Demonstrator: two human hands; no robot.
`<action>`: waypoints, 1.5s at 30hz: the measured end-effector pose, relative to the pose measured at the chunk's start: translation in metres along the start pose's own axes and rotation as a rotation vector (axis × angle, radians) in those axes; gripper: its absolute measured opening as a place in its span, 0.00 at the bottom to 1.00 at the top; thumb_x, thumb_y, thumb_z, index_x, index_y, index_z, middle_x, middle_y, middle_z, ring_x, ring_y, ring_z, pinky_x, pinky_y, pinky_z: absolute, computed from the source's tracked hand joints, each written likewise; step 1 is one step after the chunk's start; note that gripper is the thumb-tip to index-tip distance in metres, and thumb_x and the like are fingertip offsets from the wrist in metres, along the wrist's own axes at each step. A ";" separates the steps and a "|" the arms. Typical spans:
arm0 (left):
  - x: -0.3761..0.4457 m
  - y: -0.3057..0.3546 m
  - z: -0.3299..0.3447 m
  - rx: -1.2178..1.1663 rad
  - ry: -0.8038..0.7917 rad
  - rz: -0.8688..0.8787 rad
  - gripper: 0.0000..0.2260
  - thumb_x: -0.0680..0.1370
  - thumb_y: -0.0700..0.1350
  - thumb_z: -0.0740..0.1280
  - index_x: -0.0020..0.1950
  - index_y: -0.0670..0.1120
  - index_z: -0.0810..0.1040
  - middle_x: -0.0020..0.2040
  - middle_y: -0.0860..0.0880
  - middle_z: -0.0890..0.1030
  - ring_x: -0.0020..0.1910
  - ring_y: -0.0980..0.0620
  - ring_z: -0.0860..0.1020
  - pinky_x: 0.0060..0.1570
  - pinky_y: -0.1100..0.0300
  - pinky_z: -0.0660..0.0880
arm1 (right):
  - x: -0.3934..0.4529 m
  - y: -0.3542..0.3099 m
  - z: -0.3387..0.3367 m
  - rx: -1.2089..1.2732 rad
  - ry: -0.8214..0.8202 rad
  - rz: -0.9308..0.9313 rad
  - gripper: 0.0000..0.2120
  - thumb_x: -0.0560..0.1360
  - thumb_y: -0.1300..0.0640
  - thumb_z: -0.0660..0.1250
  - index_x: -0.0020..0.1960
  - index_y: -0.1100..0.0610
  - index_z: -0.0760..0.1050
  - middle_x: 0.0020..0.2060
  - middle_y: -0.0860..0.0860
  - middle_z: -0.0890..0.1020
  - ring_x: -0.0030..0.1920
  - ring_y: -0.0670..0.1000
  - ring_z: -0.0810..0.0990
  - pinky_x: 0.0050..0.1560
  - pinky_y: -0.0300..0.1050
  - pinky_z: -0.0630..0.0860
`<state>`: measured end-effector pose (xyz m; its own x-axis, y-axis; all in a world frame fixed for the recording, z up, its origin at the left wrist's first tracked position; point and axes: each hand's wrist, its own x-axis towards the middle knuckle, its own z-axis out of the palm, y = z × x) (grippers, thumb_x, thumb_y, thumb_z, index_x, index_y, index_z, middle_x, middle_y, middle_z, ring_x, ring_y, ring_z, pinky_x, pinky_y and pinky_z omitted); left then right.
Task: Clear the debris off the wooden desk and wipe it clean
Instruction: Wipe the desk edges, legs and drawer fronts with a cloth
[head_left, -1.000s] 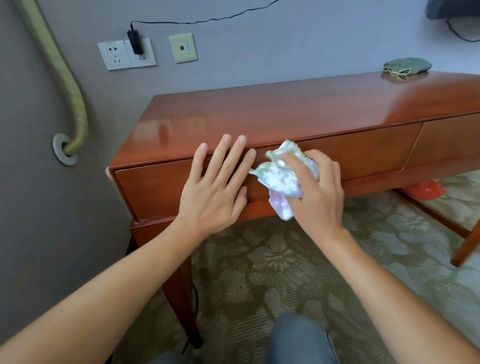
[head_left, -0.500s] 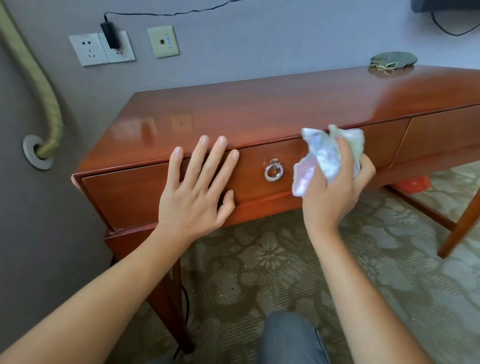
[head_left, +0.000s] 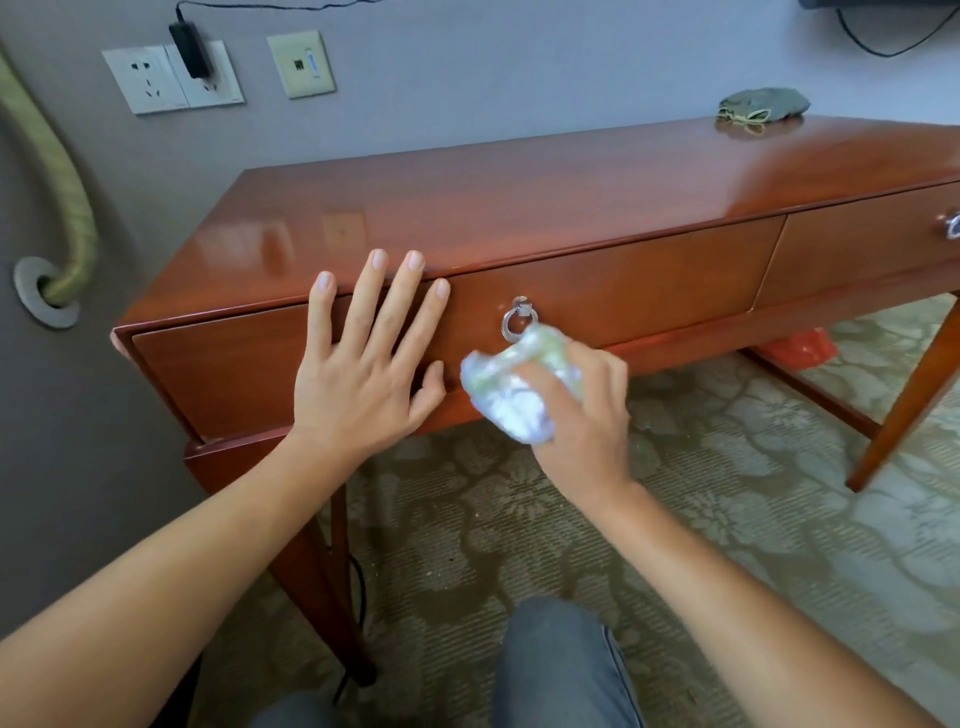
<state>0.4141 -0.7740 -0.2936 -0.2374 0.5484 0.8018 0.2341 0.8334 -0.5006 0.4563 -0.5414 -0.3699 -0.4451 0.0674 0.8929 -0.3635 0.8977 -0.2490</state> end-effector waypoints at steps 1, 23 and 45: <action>0.000 0.000 0.000 0.003 -0.001 0.003 0.32 0.81 0.55 0.61 0.83 0.45 0.61 0.82 0.40 0.60 0.82 0.37 0.58 0.79 0.33 0.52 | 0.000 0.007 -0.001 0.007 -0.063 -0.006 0.15 0.74 0.53 0.69 0.61 0.48 0.81 0.60 0.56 0.78 0.59 0.62 0.75 0.54 0.46 0.71; -0.002 0.003 0.001 0.029 0.007 0.013 0.33 0.80 0.54 0.63 0.83 0.43 0.62 0.82 0.38 0.62 0.81 0.34 0.60 0.78 0.31 0.53 | -0.041 -0.037 0.014 0.172 -0.104 0.201 0.21 0.72 0.58 0.76 0.62 0.44 0.78 0.65 0.46 0.74 0.64 0.56 0.76 0.52 0.53 0.80; 0.095 0.077 -0.020 -0.167 -0.215 0.095 0.28 0.83 0.56 0.54 0.82 0.47 0.64 0.80 0.42 0.67 0.74 0.37 0.69 0.69 0.36 0.64 | 0.063 0.056 -0.053 0.010 -0.049 0.135 0.17 0.77 0.49 0.68 0.65 0.37 0.78 0.61 0.45 0.75 0.58 0.51 0.75 0.49 0.52 0.78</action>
<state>0.4280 -0.6589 -0.2492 -0.3973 0.6405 0.6572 0.4128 0.7643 -0.4954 0.4513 -0.4636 -0.3073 -0.5296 0.1654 0.8320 -0.3062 0.8774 -0.3693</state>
